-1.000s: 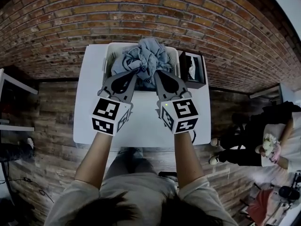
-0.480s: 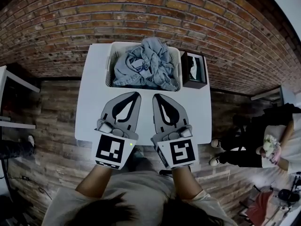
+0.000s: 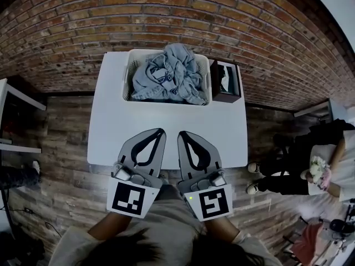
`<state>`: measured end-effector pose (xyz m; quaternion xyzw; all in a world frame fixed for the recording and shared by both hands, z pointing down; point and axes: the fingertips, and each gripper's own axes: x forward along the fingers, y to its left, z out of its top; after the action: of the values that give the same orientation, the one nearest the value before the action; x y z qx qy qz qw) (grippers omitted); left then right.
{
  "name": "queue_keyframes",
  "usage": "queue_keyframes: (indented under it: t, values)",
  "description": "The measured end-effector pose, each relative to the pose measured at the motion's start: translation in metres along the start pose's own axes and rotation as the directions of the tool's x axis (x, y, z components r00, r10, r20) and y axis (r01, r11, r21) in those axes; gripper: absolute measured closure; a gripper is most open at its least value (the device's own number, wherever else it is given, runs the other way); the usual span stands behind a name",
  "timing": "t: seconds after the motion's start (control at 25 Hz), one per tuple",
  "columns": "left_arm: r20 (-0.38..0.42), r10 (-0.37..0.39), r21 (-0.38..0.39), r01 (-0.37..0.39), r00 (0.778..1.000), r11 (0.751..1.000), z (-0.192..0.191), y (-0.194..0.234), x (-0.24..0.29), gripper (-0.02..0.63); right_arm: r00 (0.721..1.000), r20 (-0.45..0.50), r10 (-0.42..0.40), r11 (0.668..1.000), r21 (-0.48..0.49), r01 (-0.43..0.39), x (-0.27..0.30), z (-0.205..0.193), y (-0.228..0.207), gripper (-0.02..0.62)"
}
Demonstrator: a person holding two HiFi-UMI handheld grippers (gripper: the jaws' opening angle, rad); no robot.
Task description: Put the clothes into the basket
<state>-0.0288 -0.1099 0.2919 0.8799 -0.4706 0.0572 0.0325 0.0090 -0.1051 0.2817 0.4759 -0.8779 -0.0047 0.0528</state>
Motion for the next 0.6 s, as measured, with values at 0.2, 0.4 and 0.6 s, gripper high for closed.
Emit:
queue_keyframes:
  t: [0.2, 0.4, 0.6]
  values:
    - [-0.010, -0.016, 0.023, 0.016, 1.000, 1.000, -0.001, -0.014, -0.007, 0.600, 1.000, -0.010, 0.001, 1.000, -0.009, -0.001, -0.009, -0.006, 0.005, 0.589]
    - [-0.017, -0.017, 0.009, 0.017, 1.000, 1.000, -0.001, -0.017, -0.008, 0.600, 0.999, -0.032, 0.002, 1.000, -0.008, -0.002, -0.010, -0.011, 0.006, 0.589]
    - [-0.017, -0.014, 0.001, 0.014, 1.000, 1.000, -0.003, -0.015, -0.007, 0.600, 1.000, -0.019, 0.003, 1.000, 0.006, -0.003, -0.009, -0.008, 0.003, 0.591]
